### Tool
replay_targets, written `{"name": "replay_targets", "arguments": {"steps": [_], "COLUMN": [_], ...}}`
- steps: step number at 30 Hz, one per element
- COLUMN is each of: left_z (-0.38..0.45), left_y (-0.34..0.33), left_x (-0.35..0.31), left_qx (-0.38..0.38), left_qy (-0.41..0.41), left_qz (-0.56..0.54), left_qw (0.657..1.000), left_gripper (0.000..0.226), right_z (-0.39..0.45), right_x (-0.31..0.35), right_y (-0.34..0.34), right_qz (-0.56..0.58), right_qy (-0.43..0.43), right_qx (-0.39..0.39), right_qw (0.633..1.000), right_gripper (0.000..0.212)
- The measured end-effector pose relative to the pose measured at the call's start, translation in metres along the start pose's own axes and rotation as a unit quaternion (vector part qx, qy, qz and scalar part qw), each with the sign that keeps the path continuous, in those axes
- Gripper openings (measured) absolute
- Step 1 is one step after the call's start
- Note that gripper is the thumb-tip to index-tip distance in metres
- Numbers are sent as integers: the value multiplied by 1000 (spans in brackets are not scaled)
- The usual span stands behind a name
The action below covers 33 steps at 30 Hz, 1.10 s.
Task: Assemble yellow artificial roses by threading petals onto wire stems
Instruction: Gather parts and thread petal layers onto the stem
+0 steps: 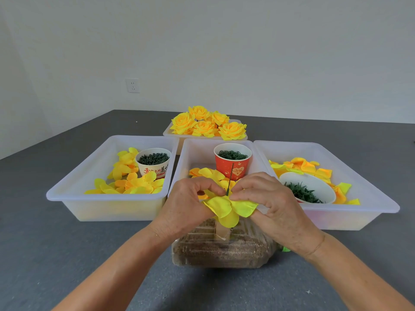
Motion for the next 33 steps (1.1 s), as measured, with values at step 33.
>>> {"name": "replay_targets", "arguments": {"steps": [33], "left_z": [0], "left_y": [2], "left_x": [-2], "left_qx": [10], "left_qy": [11], "left_qz": [20], "left_qw": [1000], "left_gripper": [24], "right_z": [-7], "right_x": [5], "right_y": [26], "right_qz": [14], "right_qy": [-39], "right_qx": [-58], "right_qw": [997], "right_gripper": [17]}}
Point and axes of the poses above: each hand's wrist, its own z-axis towards the middle knuckle, its own y-axis out of the back of the hand, x = y × z, the point moved 10 cm from there along z, towards the middle knuckle, and after that the axes turned 11 degrees about -z, right-handed, at the moved point
